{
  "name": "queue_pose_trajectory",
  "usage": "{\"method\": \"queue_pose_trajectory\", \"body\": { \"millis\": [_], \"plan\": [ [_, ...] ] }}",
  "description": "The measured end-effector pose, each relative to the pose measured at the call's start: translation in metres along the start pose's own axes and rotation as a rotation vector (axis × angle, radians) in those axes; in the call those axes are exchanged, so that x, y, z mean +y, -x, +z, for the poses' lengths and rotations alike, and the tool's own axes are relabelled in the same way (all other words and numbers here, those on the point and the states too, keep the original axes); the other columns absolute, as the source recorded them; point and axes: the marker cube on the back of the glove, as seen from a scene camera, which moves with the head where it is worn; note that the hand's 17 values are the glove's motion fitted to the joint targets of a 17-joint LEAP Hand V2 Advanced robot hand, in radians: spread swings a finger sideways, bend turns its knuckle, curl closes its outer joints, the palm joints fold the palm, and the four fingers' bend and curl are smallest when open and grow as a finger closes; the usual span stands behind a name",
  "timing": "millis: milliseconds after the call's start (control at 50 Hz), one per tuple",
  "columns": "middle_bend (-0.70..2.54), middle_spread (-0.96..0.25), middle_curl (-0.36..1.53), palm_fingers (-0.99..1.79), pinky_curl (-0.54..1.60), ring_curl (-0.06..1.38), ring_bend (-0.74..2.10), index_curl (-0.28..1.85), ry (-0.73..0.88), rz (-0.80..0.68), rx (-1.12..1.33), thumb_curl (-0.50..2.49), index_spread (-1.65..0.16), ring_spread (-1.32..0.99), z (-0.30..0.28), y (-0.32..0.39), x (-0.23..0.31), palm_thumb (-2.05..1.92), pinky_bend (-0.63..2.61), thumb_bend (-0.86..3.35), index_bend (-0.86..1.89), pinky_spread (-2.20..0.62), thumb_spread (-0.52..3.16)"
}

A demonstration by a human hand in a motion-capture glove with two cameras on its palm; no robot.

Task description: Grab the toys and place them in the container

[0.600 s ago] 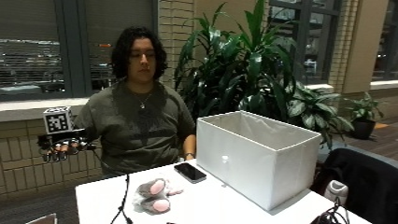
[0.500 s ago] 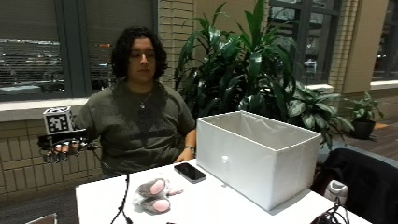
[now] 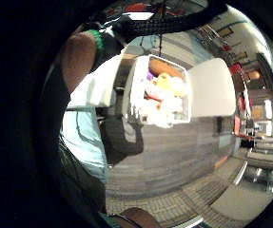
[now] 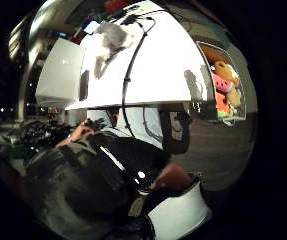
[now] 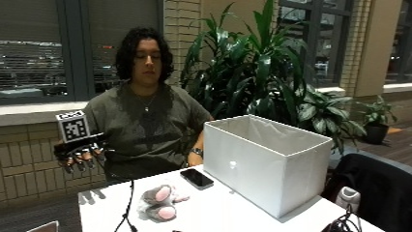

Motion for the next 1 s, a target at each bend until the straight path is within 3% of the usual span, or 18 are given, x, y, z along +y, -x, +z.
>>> {"method": "queue_pose_trajectory", "body": {
  "millis": [180,360,480,660,760,780,820,1000],
  "plan": [
    [0.19,-0.07,0.24,0.03,0.31,0.19,0.51,0.18,-0.089,-0.202,-0.041,0.14,-0.32,-0.16,0.014,0.054,-0.077,-0.11,0.87,-0.09,0.17,0.01,0.91],
    [0.18,-0.08,0.26,0.05,0.32,0.2,0.52,0.23,-0.15,-0.306,0.001,0.16,-0.34,-0.17,0.03,0.113,-0.15,-0.09,0.88,-0.07,0.19,0.0,0.94],
    [0.16,-0.08,0.26,0.02,0.33,0.19,0.44,0.27,-0.109,-0.369,0.035,0.17,-0.37,-0.15,0.052,0.141,-0.21,-0.07,0.92,-0.06,0.23,0.0,0.96],
    [0.14,-0.1,0.26,0.04,0.36,0.16,0.29,0.32,-0.136,-0.425,0.092,0.19,-0.41,-0.11,0.093,0.162,-0.246,-0.08,1.02,-0.07,0.33,0.01,0.91],
    [0.15,-0.13,0.24,0.32,0.32,0.16,0.37,0.36,-0.26,-0.431,0.121,0.2,-0.42,-0.13,0.093,0.167,-0.255,-0.05,0.96,-0.05,0.52,-0.04,0.98],
    [0.27,-0.17,0.27,0.54,0.3,0.18,0.45,0.39,-0.282,-0.431,0.122,0.21,-0.42,-0.18,0.093,0.167,-0.257,0.0,0.89,-0.01,0.59,-0.07,1.06],
    [0.34,-0.2,0.3,0.68,0.28,0.18,0.49,0.39,-0.319,-0.436,0.124,0.22,-0.41,-0.23,0.093,0.168,-0.26,0.04,0.83,0.02,0.61,-0.11,1.13],
    [0.57,-0.31,0.41,1.07,0.33,0.32,0.81,0.46,-0.415,-0.469,0.106,0.32,-0.39,-0.36,0.064,0.175,-0.263,0.21,0.91,0.1,0.51,-0.29,1.25]
  ]
}}
